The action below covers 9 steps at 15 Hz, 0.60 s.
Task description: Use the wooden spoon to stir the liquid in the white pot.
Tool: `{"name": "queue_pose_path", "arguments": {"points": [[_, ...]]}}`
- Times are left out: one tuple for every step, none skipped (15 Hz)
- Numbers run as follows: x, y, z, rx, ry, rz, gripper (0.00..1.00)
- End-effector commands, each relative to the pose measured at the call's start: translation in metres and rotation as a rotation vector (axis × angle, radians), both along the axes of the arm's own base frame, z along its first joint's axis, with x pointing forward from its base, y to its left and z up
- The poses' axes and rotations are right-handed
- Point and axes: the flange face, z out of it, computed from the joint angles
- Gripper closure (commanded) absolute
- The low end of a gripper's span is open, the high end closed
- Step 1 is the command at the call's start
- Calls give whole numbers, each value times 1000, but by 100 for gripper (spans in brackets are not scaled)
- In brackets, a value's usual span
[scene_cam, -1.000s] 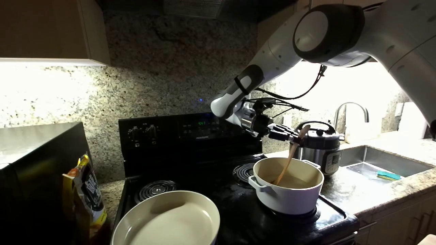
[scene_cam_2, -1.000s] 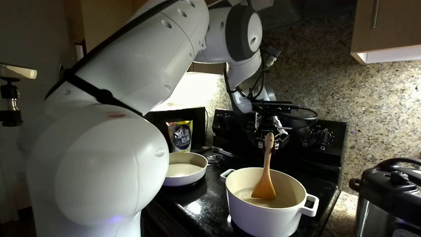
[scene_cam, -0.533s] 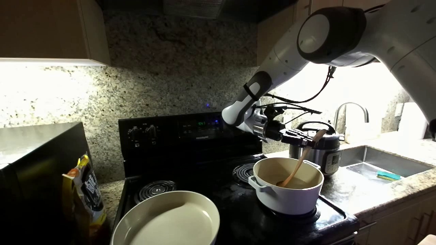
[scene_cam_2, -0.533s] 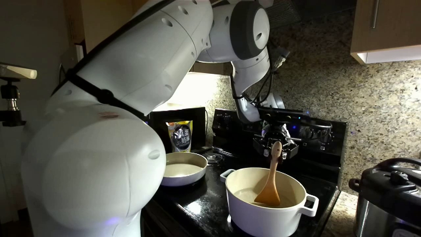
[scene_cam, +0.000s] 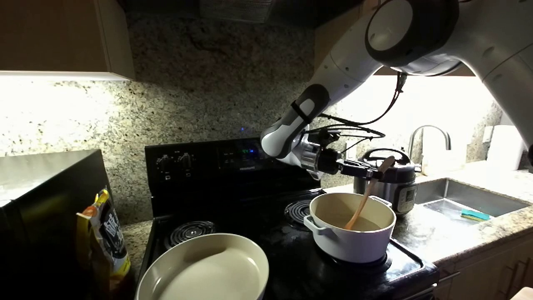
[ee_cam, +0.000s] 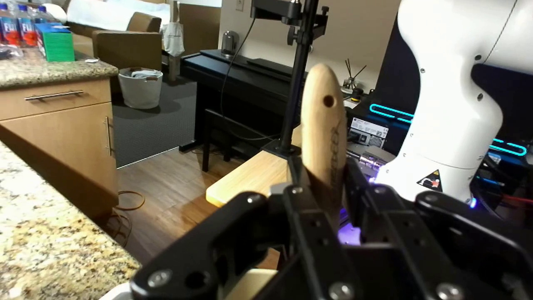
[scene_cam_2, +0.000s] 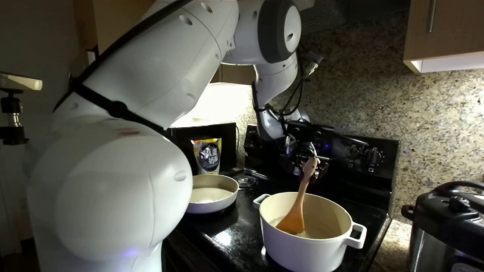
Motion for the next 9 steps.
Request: {"name": "queue_pose_path", "arguments": {"points": [[7, 8, 19, 20, -108, -33, 91], [12, 10, 22, 24, -138, -48, 91], [20, 8, 24, 23, -166, -75, 91], [26, 6, 25, 33, -182, -89, 91], [32, 2, 25, 34, -199, -115, 91], [36, -2, 26, 33, -214, -132, 91], [39, -6, 27, 30, -228, -151, 91], [40, -12, 28, 23, -241, -169, 91], [41, -18, 30, 13, -252, -185, 91]]}}
